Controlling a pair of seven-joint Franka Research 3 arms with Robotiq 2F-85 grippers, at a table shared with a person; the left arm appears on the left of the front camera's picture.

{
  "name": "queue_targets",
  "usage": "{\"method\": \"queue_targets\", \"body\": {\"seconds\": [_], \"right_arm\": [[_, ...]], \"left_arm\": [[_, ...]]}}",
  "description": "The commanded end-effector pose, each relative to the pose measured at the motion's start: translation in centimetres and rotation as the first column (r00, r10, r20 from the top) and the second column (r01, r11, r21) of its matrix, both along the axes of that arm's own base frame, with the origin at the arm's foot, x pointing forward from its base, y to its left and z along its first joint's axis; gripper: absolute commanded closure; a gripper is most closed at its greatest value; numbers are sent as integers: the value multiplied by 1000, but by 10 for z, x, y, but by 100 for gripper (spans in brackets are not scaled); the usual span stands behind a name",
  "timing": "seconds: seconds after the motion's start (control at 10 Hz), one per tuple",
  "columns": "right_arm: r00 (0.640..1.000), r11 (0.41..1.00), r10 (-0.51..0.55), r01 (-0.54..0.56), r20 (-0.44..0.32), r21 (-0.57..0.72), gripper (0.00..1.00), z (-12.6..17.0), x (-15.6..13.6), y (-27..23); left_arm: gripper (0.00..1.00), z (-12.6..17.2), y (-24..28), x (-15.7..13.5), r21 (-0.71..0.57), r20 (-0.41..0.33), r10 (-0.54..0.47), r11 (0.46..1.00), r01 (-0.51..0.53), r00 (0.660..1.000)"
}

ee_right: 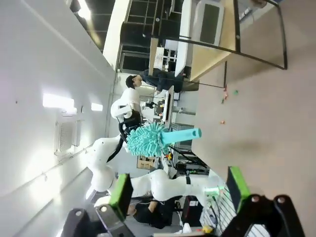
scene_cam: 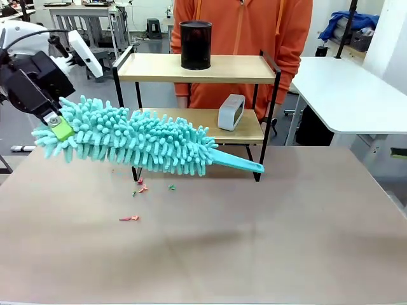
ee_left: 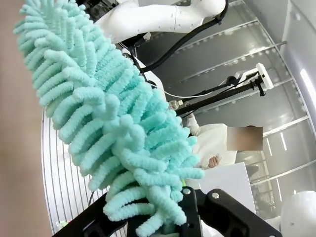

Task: Clean the shelf.
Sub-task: Hand the Duster back to the human.

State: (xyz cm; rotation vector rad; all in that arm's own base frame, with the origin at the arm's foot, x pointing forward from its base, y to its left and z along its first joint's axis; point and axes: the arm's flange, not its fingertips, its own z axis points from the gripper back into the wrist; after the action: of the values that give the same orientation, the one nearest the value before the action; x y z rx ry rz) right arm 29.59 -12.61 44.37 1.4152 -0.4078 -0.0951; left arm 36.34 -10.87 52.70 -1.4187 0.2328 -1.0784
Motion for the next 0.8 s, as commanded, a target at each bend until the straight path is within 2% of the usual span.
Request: {"method": "queue_targets", "body": {"seconds": [0.0, 0.3, 0.4, 0.5, 0.6, 0.7], "right_arm": [[998, 998, 47, -46, 28, -52, 0, 25, 14, -4], [998, 998, 47, -46, 28, -52, 0, 25, 14, -4], [998, 998, 47, -46, 28, -52, 0, 25, 14, -4], [998, 998, 47, -46, 28, -52, 0, 25, 14, -4], [998, 998, 47, -46, 28, -52, 0, 25, 14, -4], [998, 998, 47, -46, 28, -52, 0, 25, 14, -4]], "left_arm": [[100, 3, 5, -1, -43, 8, 14, 999, -13, 1000], [100, 23, 48, 3, -163, -28, -31, 986, 26, 999], [100, 33, 67, 4, -211, -7, -41, 977, 39, 999], [100, 46, 93, 6, -313, 7, -30, 949, 31, 1000], [100, 56, 119, 9, -423, 38, 63, 905, -41, 997], [100, 65, 148, 11, -546, 53, 186, 828, -128, 981]]}}
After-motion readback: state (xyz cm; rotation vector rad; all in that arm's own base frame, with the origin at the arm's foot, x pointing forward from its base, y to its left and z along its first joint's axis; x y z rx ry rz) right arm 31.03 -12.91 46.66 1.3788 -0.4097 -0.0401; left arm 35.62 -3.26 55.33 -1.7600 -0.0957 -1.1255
